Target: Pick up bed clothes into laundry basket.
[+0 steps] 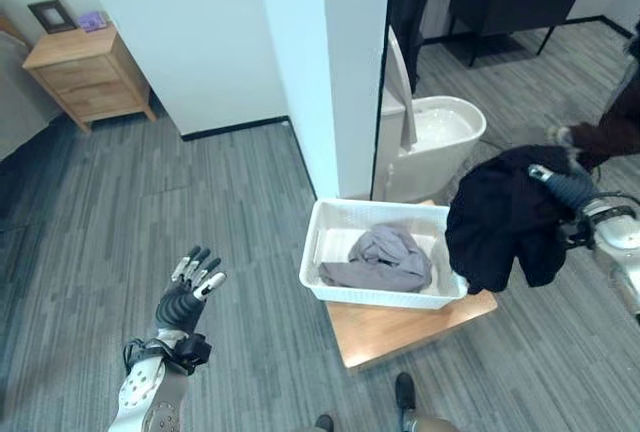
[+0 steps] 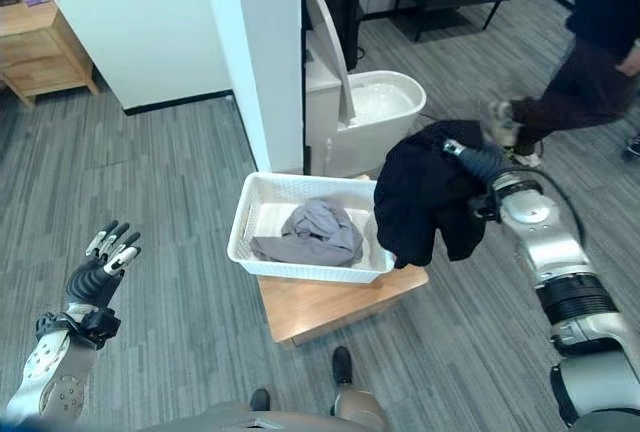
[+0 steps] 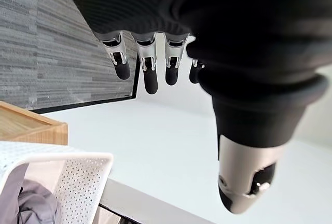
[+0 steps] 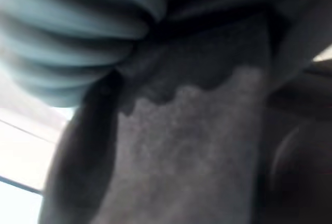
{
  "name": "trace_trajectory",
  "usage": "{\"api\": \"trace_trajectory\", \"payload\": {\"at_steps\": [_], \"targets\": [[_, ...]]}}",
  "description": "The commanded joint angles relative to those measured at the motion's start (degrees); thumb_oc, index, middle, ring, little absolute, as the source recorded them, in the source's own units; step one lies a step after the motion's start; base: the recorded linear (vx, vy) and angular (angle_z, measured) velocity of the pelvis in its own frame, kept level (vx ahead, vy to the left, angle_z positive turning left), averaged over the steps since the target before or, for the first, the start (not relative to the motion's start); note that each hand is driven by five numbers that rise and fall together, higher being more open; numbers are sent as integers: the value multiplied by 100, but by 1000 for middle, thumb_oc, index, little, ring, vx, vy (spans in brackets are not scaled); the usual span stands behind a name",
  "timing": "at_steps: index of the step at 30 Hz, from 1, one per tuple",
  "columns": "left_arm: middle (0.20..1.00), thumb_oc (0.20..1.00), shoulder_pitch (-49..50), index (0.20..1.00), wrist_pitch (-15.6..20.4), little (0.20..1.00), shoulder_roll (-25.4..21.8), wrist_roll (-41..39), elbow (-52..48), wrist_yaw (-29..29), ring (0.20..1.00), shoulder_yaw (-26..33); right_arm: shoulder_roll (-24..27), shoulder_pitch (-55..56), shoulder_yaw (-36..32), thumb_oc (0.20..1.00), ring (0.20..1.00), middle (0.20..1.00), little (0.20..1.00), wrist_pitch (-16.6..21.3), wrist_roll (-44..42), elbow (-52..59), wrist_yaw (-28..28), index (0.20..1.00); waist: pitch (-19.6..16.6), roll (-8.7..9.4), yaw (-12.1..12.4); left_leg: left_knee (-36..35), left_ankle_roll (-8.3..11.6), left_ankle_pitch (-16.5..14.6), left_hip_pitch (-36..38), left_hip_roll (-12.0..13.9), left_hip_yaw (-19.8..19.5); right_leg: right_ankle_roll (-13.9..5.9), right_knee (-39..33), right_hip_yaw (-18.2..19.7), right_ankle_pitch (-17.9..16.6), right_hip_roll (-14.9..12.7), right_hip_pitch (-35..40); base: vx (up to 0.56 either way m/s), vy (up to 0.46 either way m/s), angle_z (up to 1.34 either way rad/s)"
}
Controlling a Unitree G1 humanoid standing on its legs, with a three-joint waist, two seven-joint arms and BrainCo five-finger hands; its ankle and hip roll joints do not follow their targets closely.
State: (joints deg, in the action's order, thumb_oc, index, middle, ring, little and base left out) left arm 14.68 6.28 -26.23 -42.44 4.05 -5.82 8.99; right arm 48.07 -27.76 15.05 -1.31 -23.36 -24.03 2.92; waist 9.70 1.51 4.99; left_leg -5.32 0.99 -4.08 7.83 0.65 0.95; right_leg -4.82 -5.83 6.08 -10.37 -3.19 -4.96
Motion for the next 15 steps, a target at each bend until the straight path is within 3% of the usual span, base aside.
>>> {"api": "trace_trajectory", "payload": {"at_steps": [1, 9, 15], "targets": [[1000, 1000, -245, 1000, 349, 1000, -378, 81, -219, 35, 1000, -5, -7, -1063, 191, 200, 200, 200, 200, 246, 282, -277, -9, 200, -93, 39, 94, 32, -87, 525, -702, -260, -188, -6, 83, -400, 666, -26, 337, 0, 0, 0], [1000, 1000, -231, 1000, 361, 1000, -324, 143, -248, 86, 1000, -17, -447, -1221, 505, 200, 200, 200, 200, 171, 648, -408, -14, 200, -39, -14, 231, 32, -101, 562, -768, -283, -303, -2, 83, -509, 682, -57, 331, 0, -2, 9], [1000, 1000, -272, 1000, 441, 1000, -317, 114, -193, 235, 1000, -38, -506, -2403, 647, 200, 200, 200, 200, 398, -149, -27, -298, 200, -79, 79, 327, 32, -92, 552, -761, -293, -318, 0, 83, -521, 698, -59, 364, 4, 2, 3]]}}
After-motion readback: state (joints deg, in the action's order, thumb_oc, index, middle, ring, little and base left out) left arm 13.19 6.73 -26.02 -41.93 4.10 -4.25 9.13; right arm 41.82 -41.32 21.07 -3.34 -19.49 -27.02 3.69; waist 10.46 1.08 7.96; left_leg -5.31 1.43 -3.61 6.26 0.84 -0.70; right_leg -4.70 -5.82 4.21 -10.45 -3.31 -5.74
